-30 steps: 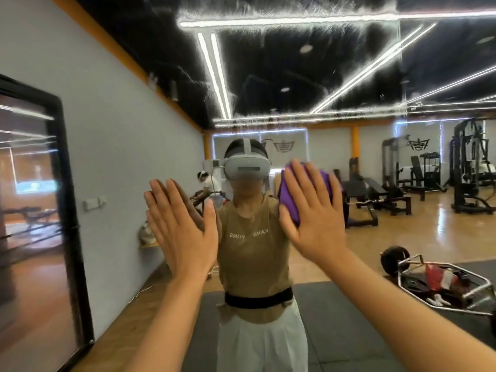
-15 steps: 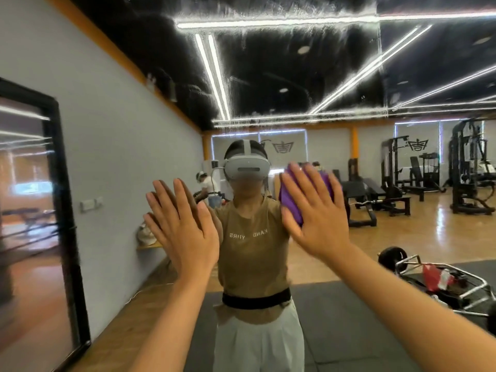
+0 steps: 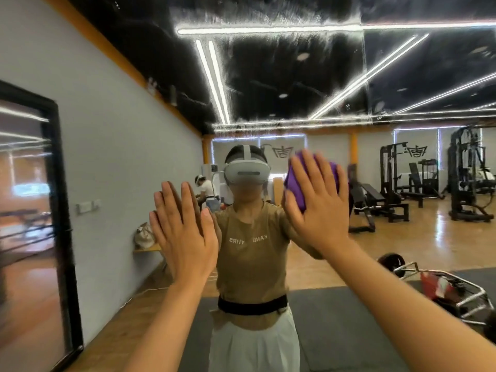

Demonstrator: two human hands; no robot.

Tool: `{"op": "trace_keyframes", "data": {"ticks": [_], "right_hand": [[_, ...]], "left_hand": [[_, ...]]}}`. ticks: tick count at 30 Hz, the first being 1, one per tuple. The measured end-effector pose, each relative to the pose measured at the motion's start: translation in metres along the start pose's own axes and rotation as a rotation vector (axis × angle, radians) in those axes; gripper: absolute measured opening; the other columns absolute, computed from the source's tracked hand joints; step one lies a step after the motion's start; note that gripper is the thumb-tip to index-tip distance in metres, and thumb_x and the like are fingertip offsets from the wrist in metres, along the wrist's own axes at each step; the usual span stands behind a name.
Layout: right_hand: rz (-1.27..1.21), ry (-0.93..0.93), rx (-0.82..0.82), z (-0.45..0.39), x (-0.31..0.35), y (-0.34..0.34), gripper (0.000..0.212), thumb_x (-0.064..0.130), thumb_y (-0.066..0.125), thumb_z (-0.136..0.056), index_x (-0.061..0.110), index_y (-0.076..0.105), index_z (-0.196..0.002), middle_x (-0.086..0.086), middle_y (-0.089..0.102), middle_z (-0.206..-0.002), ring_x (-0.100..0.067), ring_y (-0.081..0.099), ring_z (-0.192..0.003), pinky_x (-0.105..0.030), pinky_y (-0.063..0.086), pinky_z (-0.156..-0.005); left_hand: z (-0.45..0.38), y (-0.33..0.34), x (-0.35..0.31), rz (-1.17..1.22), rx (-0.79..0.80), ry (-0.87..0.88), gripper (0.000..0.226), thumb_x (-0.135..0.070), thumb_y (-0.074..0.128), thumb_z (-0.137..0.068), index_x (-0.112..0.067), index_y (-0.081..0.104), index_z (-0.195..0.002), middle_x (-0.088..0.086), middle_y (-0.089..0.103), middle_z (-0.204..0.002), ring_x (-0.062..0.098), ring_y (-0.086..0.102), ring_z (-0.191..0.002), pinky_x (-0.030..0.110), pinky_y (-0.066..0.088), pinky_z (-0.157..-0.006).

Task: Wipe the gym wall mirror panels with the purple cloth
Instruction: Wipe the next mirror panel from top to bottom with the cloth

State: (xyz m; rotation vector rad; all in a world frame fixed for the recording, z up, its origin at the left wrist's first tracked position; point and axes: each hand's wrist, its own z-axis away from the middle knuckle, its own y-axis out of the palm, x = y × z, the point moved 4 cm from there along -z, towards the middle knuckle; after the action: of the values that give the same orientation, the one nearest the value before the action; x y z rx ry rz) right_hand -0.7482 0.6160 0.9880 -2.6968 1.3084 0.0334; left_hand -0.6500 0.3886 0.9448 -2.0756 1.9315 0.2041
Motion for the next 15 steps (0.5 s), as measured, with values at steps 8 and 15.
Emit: {"op": "trace_keyframes", "data": {"ticks": [8, 15], "right_hand": [[0.05, -0.168, 0.104, 0.144, -0.011, 0.007, 0.061, 0.046, 0.033, -0.105, 0.028, 0.02, -0.162, 0.005, 0.014, -0.169, -0.023, 0.02, -0.154, -0.048, 0.01, -0.125], [0.0, -0.027, 0.101, 0.049, -0.025, -0.006, 0.063, 0.046, 0.032, -0.102, 0.02, 0.027, -0.159, -0.004, 0.021, -0.168, -0.023, 0.017, -0.155, -0.045, 0.003, -0.126]], "left_hand": [[0.001, 0.002, -0.004, -0.035, 0.024, -0.04, 0.066, -0.043, 0.024, -0.103, -0.02, 0.008, -0.163, 0.01, -0.002, -0.169, 0.026, -0.006, -0.156, 0.048, -0.004, -0.125], [0.002, 0.001, -0.004, -0.055, 0.032, -0.022, 0.068, -0.048, 0.022, -0.103, -0.021, 0.006, -0.162, 0.01, -0.003, -0.169, 0.026, -0.006, -0.156, 0.048, -0.004, -0.125]]}}
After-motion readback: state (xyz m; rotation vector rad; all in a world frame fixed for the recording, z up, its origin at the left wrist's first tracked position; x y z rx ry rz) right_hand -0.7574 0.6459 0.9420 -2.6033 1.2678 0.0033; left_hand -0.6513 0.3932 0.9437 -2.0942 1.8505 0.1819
